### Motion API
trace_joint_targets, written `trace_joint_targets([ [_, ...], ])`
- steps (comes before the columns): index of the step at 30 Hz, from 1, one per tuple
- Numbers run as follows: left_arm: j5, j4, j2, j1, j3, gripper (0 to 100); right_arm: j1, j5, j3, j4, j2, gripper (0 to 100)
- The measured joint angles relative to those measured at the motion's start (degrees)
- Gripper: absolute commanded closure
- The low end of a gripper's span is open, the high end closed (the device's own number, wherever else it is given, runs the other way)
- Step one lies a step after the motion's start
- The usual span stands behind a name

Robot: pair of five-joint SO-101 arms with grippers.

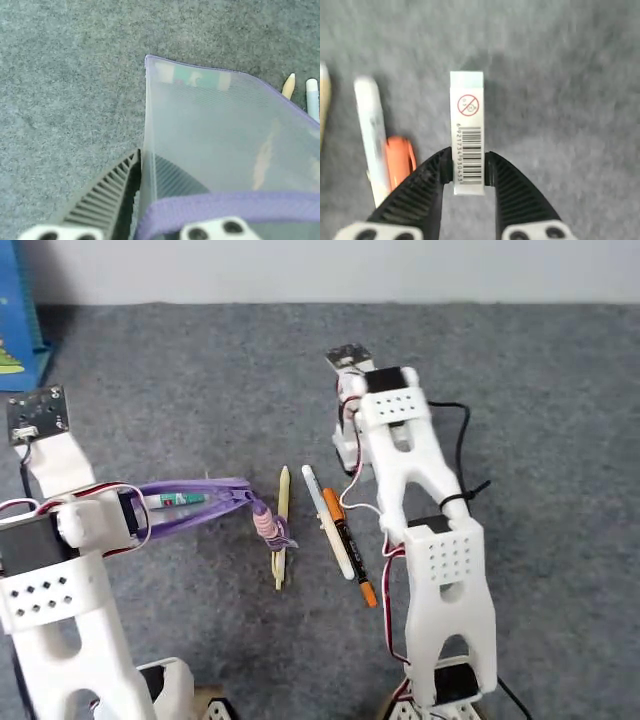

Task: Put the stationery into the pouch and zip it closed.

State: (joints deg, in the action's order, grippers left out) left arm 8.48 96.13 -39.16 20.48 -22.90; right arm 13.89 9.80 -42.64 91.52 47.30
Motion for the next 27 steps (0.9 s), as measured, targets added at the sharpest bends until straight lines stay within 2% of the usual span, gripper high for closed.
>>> trace_joint_targets([
  [5, 0.00, 0.00, 0.00, 0.00, 0.00, 99, -4.57, 3.87, 0.00, 4.84, 0.00, 97.4],
  [11, 0.00, 0.00, 0.00, 0.00, 0.00, 99, -7.56, 6.59, 0.00, 8.53, 0.00, 77.7],
  [19, 0.00, 0.00, 0.00, 0.00, 0.00, 99, -6.07, 6.95, 0.00, 7.65, 0.00, 83.4],
  [23, 0.00, 0.00, 0.00, 0.00, 0.00, 99, -4.31, 6.95, 0.00, 3.34, 0.62, 85.3],
  [27, 0.00, 0.00, 0.00, 0.00, 0.00, 99, -4.57, 6.95, -0.09, 0.53, 4.31, 96.4],
])
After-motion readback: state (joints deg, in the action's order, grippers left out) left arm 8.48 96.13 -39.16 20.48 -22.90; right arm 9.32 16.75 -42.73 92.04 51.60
